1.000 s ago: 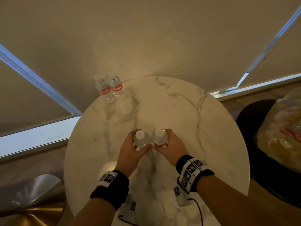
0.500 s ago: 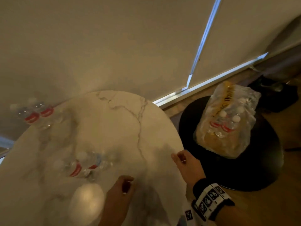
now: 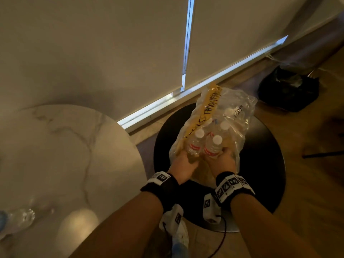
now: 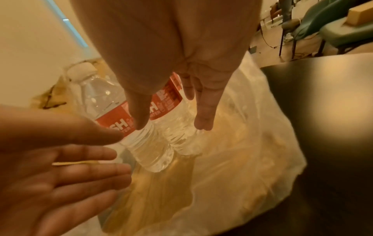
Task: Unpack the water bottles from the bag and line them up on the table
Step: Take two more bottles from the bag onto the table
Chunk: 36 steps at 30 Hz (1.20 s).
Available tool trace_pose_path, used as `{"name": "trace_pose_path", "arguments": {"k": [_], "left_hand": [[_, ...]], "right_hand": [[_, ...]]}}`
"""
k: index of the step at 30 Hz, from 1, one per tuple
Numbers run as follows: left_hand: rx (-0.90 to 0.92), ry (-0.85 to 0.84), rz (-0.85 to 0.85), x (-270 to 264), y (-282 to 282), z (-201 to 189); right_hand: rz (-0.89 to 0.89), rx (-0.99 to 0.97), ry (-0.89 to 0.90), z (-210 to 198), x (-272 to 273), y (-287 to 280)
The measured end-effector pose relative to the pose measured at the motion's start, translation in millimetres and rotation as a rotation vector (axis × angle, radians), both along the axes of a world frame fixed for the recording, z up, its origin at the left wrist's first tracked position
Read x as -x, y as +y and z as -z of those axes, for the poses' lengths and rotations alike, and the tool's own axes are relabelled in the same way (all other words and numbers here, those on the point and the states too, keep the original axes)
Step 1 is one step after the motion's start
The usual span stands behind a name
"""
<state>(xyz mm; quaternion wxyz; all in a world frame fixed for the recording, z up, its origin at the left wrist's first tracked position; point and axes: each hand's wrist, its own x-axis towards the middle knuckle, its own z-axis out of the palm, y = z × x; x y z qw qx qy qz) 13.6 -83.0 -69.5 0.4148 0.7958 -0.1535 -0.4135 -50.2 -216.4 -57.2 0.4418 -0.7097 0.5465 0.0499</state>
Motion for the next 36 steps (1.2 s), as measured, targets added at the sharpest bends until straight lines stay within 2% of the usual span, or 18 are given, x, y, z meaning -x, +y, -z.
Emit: {"name": "trace_pose_path", "arguments": {"k": [3,5,6,8,10,14,17,20,24,29,33,36], "left_hand": [[0.053,-0.102,-0.087,-19,-23,17],[0.055,-0.132,-0.083,-32,-32,54],[0.049,-0.141,-0.081,-36,-33,53],[0.022,-0.153,-0.104,-36,-34,22],[0.004,-0.126,-0.108,-32,-30,10],[0.126,-0.117,-0.027,-18,-8,3],[0.195,-0.052,-0.006,-2,27,-29],[0.211,-0.032,-0.008,20,83,-60],[0.247,-0.056,-0.176,54,189,-85],[0.161,-0.119,-0.455,102,351,-93],[0.038,-0.167,-0.667,128,471,-87],[-0.021,-0.235,-0.807,119,536,-80]], "right_hand": [[-0.014,0.011,-0.056,5,-8,-11],[-0.051,0.031,-0.120,7,-9,-13],[-0.058,0.029,-0.152,7,-9,-14],[-0.084,0.004,-0.209,6,-3,-15],[-0.155,0.073,-0.202,0,5,-12],[-0.236,0.117,-0.224,-14,24,-3],[-0.297,0.129,-0.224,-41,41,14],[-0.407,0.036,-0.323,-74,56,50],[-0.618,-0.005,-0.333,-103,68,133],[-0.813,-0.065,-0.317,-98,72,287],[-0.847,-0.145,-0.357,-87,59,414],[-0.841,-0.192,-0.379,-78,37,489]]}}
